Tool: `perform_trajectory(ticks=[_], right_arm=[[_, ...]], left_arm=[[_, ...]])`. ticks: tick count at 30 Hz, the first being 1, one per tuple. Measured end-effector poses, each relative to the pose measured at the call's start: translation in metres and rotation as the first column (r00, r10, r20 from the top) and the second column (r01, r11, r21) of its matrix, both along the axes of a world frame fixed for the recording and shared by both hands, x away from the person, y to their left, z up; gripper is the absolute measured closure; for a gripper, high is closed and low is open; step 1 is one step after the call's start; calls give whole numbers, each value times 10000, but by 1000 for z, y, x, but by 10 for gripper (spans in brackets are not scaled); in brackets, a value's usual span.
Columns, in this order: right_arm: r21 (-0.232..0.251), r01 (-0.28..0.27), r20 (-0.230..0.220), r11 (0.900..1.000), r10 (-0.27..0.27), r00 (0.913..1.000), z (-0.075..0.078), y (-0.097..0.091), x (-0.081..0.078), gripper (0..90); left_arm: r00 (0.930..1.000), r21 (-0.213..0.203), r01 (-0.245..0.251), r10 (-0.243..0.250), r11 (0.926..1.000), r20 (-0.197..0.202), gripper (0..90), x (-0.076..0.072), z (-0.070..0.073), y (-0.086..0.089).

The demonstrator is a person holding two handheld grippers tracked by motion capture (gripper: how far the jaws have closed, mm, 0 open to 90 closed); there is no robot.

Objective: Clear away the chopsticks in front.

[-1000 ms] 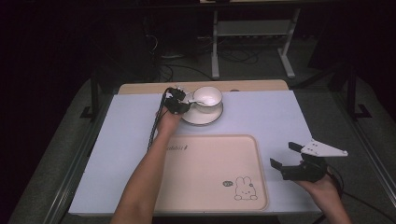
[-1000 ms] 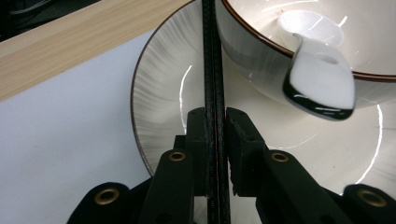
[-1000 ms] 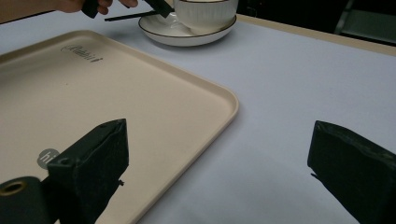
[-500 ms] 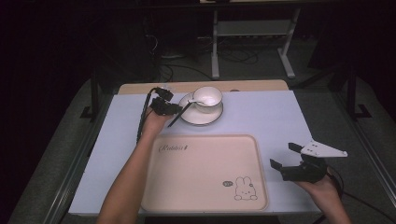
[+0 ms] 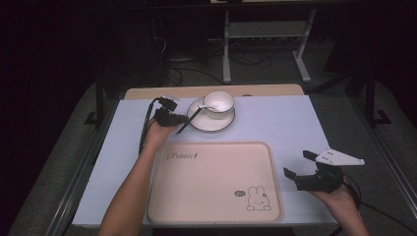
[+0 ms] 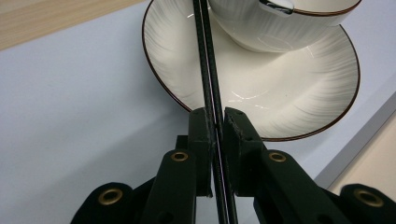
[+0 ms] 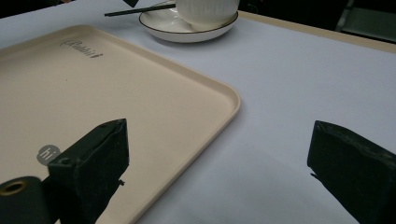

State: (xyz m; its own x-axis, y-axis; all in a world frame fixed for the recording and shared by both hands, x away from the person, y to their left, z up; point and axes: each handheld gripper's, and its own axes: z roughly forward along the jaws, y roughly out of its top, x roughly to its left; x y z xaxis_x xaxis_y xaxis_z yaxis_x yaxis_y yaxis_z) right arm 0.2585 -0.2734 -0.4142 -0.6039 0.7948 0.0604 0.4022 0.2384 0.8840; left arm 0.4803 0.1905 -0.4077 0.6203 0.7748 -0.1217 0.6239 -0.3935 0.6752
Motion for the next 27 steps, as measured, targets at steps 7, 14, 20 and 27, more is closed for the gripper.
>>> perform_trajectory(ticks=[7, 14, 20, 27], right_arm=[[14, -7, 7, 10000, 7, 10000, 0, 0, 0, 48], [4, -30, 4, 10000, 30, 10000, 0, 0, 0, 48], [35, -12, -3, 10000, 12, 10000, 0, 0, 0, 48], [57, -17, 0, 10000, 17, 10000, 0, -1, 0, 48]], left_arm=[[9998, 99, -99, 101, 9999, -170, 817, 3, -6, 0], [9992, 173, -120, 127, 9998, -381, 828, 4, -12, -1], [9984, 144, -135, 142, 9998, -549, 846, 6, -15, -2], [9979, 105, -296, 302, 9995, -572, 854, 6, -15, 0]])
